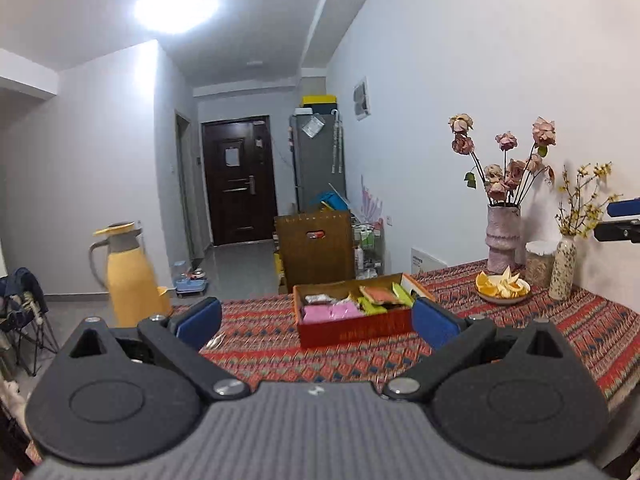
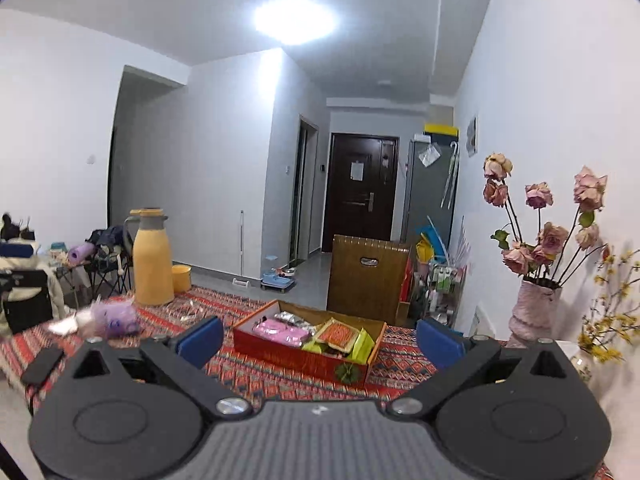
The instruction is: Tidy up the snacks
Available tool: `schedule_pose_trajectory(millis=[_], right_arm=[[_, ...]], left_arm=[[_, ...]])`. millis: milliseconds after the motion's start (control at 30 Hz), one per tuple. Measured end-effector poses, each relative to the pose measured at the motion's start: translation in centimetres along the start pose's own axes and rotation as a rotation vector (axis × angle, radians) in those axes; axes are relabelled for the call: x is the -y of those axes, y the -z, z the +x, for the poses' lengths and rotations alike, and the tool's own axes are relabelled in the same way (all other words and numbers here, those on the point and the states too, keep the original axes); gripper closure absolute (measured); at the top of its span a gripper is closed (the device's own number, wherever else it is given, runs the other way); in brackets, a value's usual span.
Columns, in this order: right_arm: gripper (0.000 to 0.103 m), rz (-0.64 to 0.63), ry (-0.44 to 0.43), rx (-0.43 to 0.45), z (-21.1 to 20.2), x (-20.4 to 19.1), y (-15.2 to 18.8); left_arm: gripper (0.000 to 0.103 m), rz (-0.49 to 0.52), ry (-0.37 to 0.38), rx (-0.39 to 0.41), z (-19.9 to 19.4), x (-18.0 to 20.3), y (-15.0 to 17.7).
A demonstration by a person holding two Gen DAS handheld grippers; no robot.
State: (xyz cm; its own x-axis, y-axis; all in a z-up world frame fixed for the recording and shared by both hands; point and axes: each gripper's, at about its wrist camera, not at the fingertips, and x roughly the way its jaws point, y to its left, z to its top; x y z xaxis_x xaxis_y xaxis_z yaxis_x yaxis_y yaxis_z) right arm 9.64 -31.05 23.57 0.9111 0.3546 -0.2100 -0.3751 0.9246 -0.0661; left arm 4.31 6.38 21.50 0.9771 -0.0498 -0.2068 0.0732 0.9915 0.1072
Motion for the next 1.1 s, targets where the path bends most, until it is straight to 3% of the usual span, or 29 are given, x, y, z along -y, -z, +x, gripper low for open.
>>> schedule_pose_trajectory(millis=[200, 267, 400, 500, 600, 667, 867, 933, 1100], right_arm=[[0.0, -0.054, 0.019, 0.032, -5.4, -3.8, 4.4], [0.0, -0.036, 0.002, 0.031, -6.6, -4.8, 6.1], [0.0, 0.052, -0.031, 0.0, -7.1, -6.6, 10.5], [0.0, 0.091, 0.014, -0.019, -6.7, -8.6, 14.0], [0.0, 0.028, 0.102, 0.009, -6.2, -10.9, 17.2], [0.0, 0.019, 0.127, -0.006, -5.3, -12.1, 18.5], [0.0, 0.109, 0.015, -0.095, -2.1, -14.4, 20.5], [0.0, 0.082, -0.027, -0.119, -1.3, -15.1, 20.6], [0.0, 0.075, -0.02, -0.111, -1.5, -15.7, 20.8]], left_arm=[[0.0, -0.068, -0.064, 0.025, -5.4, 0.9, 6.2], [0.0, -0.046, -0.066, 0.015, -6.0, 1.4, 8.4], [0.0, -0.1, -0.059, -0.015, -6.3, 1.9, 12.3], [0.0, -0.138, -0.055, -0.028, -5.3, 3.4, 14.5], [0.0, -0.173, -0.036, -0.042, -4.6, 5.0, 16.3], [0.0, -0.182, -0.051, -0.039, -4.3, 6.3, 17.4], [0.0, -0.168, -0.009, -0.081, -2.6, 8.8, 18.7], [0.0, -0.15, -0.017, -0.097, -2.0, 9.2, 18.6], [0.0, -0.153, -0.029, -0.103, -2.1, 9.1, 18.8]])
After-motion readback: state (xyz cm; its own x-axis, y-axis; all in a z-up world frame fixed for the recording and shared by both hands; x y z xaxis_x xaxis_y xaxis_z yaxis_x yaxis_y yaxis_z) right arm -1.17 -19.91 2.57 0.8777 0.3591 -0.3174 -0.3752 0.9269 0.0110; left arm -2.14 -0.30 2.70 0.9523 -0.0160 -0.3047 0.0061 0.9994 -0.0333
